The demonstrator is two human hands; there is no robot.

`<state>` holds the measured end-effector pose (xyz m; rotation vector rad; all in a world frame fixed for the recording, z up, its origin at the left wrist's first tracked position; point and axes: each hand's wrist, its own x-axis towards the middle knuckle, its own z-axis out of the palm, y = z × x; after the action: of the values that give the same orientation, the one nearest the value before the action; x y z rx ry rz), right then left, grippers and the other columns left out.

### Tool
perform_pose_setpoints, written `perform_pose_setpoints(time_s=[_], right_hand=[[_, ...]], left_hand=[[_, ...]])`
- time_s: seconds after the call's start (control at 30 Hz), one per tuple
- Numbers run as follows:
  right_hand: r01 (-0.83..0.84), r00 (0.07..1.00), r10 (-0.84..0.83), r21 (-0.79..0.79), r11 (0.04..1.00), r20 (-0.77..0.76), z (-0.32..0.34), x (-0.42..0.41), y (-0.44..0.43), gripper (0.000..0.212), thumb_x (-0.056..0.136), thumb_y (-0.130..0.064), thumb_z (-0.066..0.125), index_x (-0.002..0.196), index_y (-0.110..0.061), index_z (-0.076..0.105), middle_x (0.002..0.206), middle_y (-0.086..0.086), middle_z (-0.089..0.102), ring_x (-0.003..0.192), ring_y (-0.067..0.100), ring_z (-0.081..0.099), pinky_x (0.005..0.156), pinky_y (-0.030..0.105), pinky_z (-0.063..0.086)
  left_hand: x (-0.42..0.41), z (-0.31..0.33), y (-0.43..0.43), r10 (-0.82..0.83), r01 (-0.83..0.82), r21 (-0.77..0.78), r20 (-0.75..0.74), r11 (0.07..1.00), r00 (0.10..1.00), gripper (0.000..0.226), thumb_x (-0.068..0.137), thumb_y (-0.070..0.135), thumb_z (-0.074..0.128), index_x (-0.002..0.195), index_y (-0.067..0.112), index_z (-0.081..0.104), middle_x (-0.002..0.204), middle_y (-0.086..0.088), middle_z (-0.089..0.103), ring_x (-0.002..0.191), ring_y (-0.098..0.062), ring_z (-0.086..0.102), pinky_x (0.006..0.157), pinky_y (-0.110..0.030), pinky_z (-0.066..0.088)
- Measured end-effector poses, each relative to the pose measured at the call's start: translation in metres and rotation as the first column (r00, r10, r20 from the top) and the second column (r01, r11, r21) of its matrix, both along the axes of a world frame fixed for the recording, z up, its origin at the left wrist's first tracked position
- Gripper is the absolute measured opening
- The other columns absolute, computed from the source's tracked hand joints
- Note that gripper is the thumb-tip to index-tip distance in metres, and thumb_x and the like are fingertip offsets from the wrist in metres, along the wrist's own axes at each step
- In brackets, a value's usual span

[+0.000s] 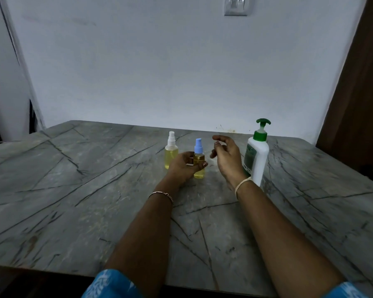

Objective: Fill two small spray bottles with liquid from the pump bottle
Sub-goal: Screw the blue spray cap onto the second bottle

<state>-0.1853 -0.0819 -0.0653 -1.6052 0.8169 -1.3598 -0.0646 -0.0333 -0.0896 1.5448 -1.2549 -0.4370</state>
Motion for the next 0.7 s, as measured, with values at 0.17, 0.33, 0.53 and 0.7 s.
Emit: perform_pose_setpoints(time_s=[0.17,0.33,0.53,0.7], right_hand=[[-0.112,0.993,0.113,0.023,0.993,-0.046,-0.0006,0.0008,0.0011,0.026,0.099,-0.013,0.046,0.123,-0.017,0.057,0.117,0.000,0.060,0.106,0.011,0.056,0.077,0.016,0.043],[-0.164,0.981,0.164,0.009,0.986,-0.108,-0.0021,0.0014,0.0026,0.036,0.097,-0.004,0.043,0.128,-0.018,0.054,0.119,0.003,0.059,0.097,0.004,0.057,0.060,0.004,0.042],[-0.217,0.953,0.202,-0.041,0.975,-0.226,-0.0040,-0.0004,0.0021,0.037,0.098,-0.010,0.051,0.134,-0.012,0.052,0.122,0.007,0.058,0.108,0.017,0.054,0.071,0.011,0.044],[-0.224,0.940,0.204,-0.044,0.974,-0.272,-0.0042,-0.0030,0.0024,0.033,0.098,-0.021,0.053,0.129,-0.012,0.059,0.120,0.005,0.062,0.106,0.016,0.057,0.070,0.010,0.044]], left_hand=[[-0.0004,-0.0004,-0.0002,-0.037,0.037,0.014,0.014,0.999,0.999,0.050,0.078,0.027,0.076,0.121,0.011,0.058,0.110,-0.003,0.064,0.100,-0.017,0.060,0.091,-0.037,0.052],[-0.0007,-0.0011,0.0003,-0.060,0.059,-0.013,-0.027,0.998,0.998,0.045,0.078,0.024,0.076,0.117,0.011,0.061,0.108,-0.005,0.066,0.099,-0.018,0.062,0.089,-0.037,0.053],[0.0002,0.0004,0.0057,-0.196,0.195,-0.024,-0.172,0.981,0.966,0.035,0.083,0.007,0.069,0.117,0.004,0.060,0.099,-0.008,0.067,0.087,-0.013,0.064,0.069,-0.017,0.053],[0.0013,0.0010,0.0062,-0.294,0.305,0.000,-0.263,0.952,0.919,0.038,0.085,0.003,0.066,0.122,0.004,0.057,0.112,-0.015,0.066,0.101,-0.019,0.064,0.090,-0.031,0.052]])
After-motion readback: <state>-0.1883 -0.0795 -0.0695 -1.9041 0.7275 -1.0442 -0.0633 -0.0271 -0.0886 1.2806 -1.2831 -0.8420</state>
